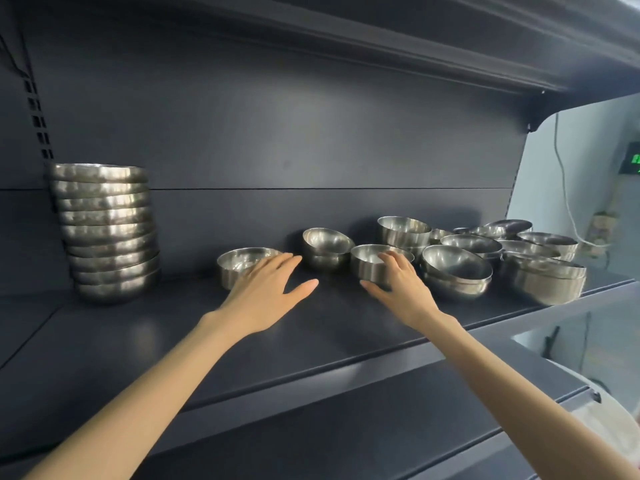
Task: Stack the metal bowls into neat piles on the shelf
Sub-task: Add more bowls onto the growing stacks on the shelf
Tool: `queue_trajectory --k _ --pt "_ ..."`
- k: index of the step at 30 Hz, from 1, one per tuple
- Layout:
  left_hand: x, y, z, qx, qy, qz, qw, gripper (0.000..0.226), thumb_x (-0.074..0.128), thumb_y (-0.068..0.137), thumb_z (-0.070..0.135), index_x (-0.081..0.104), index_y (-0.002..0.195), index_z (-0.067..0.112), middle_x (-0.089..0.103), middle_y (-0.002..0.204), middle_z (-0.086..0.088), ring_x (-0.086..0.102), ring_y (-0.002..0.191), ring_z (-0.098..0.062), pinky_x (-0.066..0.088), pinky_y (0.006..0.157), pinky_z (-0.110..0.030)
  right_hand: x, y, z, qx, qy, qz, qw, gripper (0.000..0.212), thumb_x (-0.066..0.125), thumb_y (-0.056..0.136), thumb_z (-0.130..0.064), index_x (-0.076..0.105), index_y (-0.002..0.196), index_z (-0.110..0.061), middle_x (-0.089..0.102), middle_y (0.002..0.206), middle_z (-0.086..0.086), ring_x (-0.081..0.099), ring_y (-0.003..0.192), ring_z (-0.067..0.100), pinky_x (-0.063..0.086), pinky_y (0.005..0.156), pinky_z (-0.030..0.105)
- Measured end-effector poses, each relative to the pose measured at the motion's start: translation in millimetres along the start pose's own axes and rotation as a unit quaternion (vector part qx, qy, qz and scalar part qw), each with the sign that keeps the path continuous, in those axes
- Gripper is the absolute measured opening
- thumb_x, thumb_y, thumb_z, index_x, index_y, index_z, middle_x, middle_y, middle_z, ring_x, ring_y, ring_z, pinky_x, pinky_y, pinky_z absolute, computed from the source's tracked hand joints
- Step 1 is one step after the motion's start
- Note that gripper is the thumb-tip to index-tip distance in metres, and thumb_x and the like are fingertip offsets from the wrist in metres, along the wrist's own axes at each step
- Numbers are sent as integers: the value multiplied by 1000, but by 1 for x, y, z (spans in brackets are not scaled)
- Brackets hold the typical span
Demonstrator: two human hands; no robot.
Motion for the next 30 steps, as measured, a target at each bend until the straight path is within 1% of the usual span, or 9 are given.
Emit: queue_trajectory --k 7,11,16,20,22,24,27,28,30 --pt "25 42 34 -27 -31 13 999 62 34 98 55 29 150 21 26 156 10 24 142 -11 24 109 -28 13 29 34 -41 -33 -51 997 54 54 96 -43 44 140 -13 37 148 2 28 141 23 17 119 43" --pt "37 51 44 -49 -51 15 997 63 38 97 54 28 150 22 26 156 9 28 140 -14 25 108 -29 12 31 41 -63 33 -36 997 41 56 96 -38 56 126 -9 44 140 2 36 135 23 17 118 47" --pt "52 53 49 -80 -149 -1 986 82 49 88 62 17 153 23 18 159 8 22 144 -12 24 114 -32 8 20 46 -117 151 -22 981 28 67 89 -34 63 99 -9 48 134 -1 48 121 18 40 96 28" --pt "64 44 39 -116 -251 -28 961 121 58 56 86 13 153 28 17 159 10 23 143 -9 26 117 -37 5 13 50 -147 215 -26 965 25 74 84 -29 53 79 -16 50 123 -5 51 93 7 35 77 5" --pt "67 39 34 -126 -290 -30 948 123 64 52 83 15 152 32 19 158 11 28 140 -7 31 114 -34 4 12 53 -166 246 -29 954 28 76 82 -29 50 73 -22 50 124 -7 52 93 1 35 78 4" --pt "67 36 33 -132 -324 -26 937 118 69 56 70 13 152 32 22 157 9 31 138 -9 33 110 -29 5 14 57 -168 285 -52 942 29 77 81 -30 51 70 -24 50 129 -8 54 101 0 39 86 12" --pt "66 35 35 -151 -351 -23 924 119 71 57 61 9 153 29 24 157 7 34 138 -11 35 105 -25 7 16 63 -126 372 -81 916 19 78 78 -33 60 82 -29 40 139 -11 50 120 13 40 101 30" --pt "66 36 36 -158 -355 -22 921 118 71 58 60 9 153 28 25 156 7 36 137 -10 36 104 -25 8 18 65 -109 382 -88 913 26 78 78 -33 60 98 -31 34 144 -9 42 129 13 35 106 29" --pt "66 39 39 -171 -360 -22 917 113 72 62 57 12 153 25 28 155 8 38 135 -8 36 101 -24 11 20 69 -73 365 -122 920 66 76 79 -35 42 135 -24 22 150 -3 25 141 10 25 108 21"
Point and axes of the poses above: each hand's wrist, its own y-axis towards the middle knuckle, its own x-axis out of the palm, z = x × y, the point moved 2 cm from there along y, towards the middle knuckle
